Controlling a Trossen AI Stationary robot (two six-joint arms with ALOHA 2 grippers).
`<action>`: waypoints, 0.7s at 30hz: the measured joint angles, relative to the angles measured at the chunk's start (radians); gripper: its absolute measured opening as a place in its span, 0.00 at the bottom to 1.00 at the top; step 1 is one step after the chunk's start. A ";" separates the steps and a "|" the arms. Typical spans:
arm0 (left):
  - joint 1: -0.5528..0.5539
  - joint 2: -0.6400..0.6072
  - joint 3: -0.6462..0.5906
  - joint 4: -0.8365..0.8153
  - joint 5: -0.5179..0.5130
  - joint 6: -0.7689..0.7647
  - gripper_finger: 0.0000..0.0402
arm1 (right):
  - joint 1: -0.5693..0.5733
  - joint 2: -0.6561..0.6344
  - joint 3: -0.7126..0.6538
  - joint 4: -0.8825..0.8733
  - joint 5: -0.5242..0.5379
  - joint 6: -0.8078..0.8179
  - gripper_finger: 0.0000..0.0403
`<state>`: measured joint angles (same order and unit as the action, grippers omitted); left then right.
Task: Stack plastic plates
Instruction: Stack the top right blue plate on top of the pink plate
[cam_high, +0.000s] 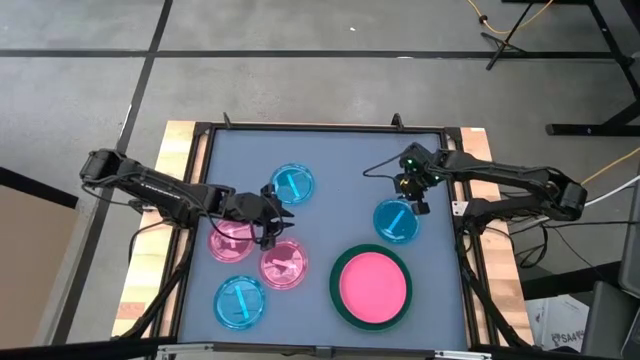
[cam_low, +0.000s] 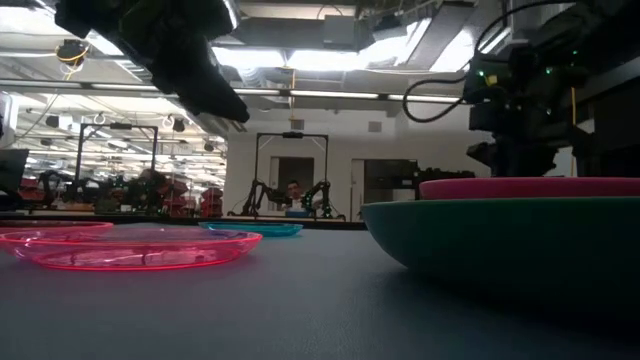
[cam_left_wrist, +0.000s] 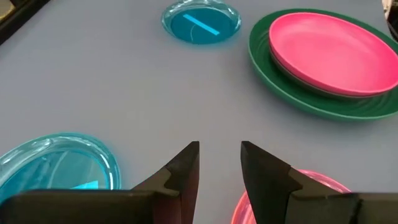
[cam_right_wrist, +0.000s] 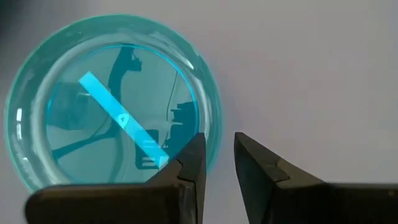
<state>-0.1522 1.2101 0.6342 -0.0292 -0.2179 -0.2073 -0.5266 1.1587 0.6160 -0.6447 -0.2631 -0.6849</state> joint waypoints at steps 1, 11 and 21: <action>0.004 0.000 0.000 0.001 0.001 0.000 0.28 | 0.000 0.001 -0.010 0.015 0.000 0.003 0.18; 0.047 0.000 0.000 0.001 0.082 0.000 0.28 | 0.000 0.007 -0.069 0.131 0.008 0.039 0.18; 0.072 0.000 0.000 0.001 0.082 0.000 0.28 | 0.000 0.104 -0.071 0.195 0.008 0.052 0.18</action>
<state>-0.0803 1.2102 0.6342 -0.0280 -0.1355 -0.2073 -0.5262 1.2622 0.5446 -0.4501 -0.2552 -0.6327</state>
